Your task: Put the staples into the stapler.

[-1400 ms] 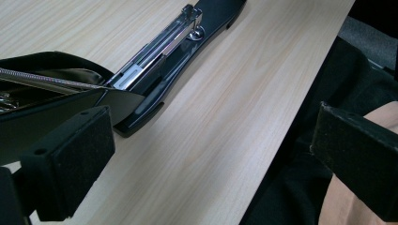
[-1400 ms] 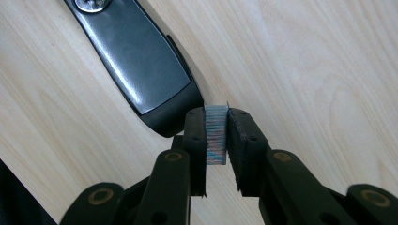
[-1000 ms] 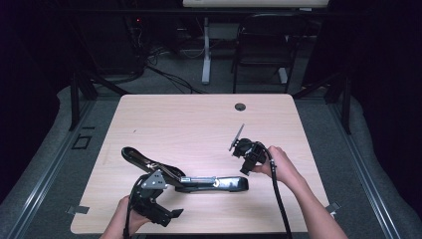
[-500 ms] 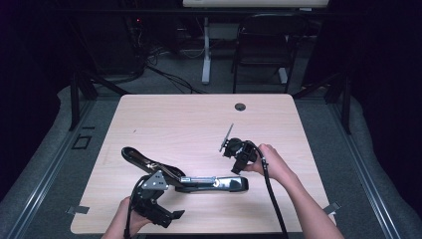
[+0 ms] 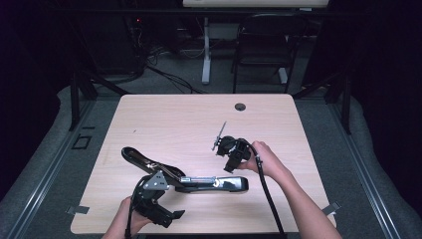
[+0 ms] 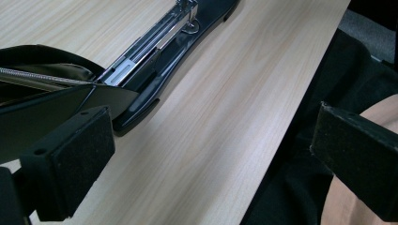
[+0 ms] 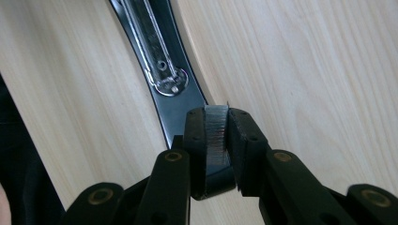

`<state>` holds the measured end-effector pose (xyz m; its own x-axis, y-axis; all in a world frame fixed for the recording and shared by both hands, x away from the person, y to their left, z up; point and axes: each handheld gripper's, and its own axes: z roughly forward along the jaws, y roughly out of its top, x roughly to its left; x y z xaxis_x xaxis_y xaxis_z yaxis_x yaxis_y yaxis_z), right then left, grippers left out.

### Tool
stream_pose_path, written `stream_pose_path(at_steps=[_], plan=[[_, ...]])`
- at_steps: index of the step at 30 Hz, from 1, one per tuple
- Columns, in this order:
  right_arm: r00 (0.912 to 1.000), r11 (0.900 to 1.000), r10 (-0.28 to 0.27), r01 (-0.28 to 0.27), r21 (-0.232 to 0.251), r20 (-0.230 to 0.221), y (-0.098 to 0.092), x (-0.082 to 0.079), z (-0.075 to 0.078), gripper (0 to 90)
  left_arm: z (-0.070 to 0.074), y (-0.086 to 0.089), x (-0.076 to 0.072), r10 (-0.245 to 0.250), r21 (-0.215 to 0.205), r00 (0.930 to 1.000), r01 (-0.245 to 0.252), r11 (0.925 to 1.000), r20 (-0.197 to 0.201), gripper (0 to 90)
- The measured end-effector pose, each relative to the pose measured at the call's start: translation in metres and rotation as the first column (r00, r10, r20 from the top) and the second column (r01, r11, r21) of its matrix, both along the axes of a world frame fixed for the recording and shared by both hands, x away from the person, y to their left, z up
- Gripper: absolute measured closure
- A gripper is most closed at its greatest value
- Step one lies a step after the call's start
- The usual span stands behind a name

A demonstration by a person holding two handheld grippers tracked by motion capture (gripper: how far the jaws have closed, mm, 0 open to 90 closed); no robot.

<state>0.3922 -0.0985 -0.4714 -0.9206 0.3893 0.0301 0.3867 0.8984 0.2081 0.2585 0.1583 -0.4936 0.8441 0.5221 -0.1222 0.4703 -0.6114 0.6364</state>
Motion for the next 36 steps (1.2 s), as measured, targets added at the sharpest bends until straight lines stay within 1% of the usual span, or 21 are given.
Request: stream_pose_path(at_steps=[1,3,5,6,8,9,15,16,21,25,27,28,31,33,36], plan=[[1.0,1.0,0.008,-0.008,0.005,0.005,0.001,0.0,0.0,78.1,0.0,0.0,0.0,0.001,0.001,1.0,-0.001,1.0,0.001,0.0],[0.9997,1.0,0.025,-0.025,-0.001,0.005,0.005,0.0,0.002,78.1,0.0,0.0,0.0,0.0,0.002,1.0,0.0,1.0,0.002,0.0],[0.9993,0.999,0.037,-0.037,0.008,0.011,0.008,-0.001,0.001,78.1,0.0,0.0,0.0,0.0,0.0,1.0,0.0,1.0,0.002,0.0],[0.999,0.999,0.044,-0.044,0.0,0.012,0.01,-0.001,0.002,78.1,0.0,0.0,0.0,0.0,0.0,1.0,0.0,1.0,0.002,0.0],[0.9983,0.998,0.056,-0.056,0.012,0.015,0.012,-0.002,0.002,78.1,0.0,0.0,0.0,-0.001,0.0,1.0,0.001,1.0,0.001,0.0],[0.998,0.998,0.063,-0.063,0.002,0.01,0.014,-0.002,0.002,78.1,0.0,0.0,0.0,-0.002,0.002,1.0,0.002,1.0,0.002,0.0],[0.9959,0.996,0.09,-0.091,0.004,0.006,0.022,-0.003,0.0,78.1,0.0,-0.001,0.0,-0.005,0.003,1.0,0.005,1.0,0.002,0.0],[0.9951,0.995,0.098,-0.098,0.007,0.013,0.024,-0.004,-0.001,78.1,0.0,-0.001,0.0,-0.005,0.003,1.0,0.005,1.0,0.001,0.0],[0.9919,0.992,0.127,-0.127,0.004,0.002,0.032,-0.005,-0.002,78.0,0.0,-0.001,-0.001,-0.006,0.004,1.0,0.006,1.0,0.002,0.0],[0.9881,0.988,0.154,-0.154,0.0,0.002,0.038,-0.006,-0.004,78.0,0.0,-0.001,-0.001,-0.007,0.005,1.0,0.007,1.0,0.0,0.0],[0.9869,0.987,0.161,-0.161,0.006,0.002,0.04,-0.006,-0.006,78.0,0.0,-0.001,0.0,-0.007,0.002,1.0,0.007,1.0,-0.002,0.0],[0.9858,0.986,0.168,-0.168,-0.002,0.0,0.041,-0.006,-0.006,78.0,0.0,-0.001,0.0,-0.008,0.002,1.0,0.008,1.0,-0.002,0.0],[0.9846,0.985,0.175,-0.175,0.002,0.005,0.044,-0.007,-0.008,78.0,0.0,-0.001,0.0,-0.008,0.001,1.0,0.008,1.0,-0.003,0.0],[0.9836,0.984,0.18,-0.18,-0.001,-0.001,0.046,-0.007,-0.008,78.0,0.0,-0.001,0.0,-0.007,0.0,1.0,0.007,1.0,-0.001,0.0],[0.9813,0.981,0.193,-0.193,-0.002,0.0,0.049,-0.008,-0.011,77.9,0.0,-0.001,-0.001,-0.008,0.001,1.0,0.008,1.0,-0.001,0.0]])
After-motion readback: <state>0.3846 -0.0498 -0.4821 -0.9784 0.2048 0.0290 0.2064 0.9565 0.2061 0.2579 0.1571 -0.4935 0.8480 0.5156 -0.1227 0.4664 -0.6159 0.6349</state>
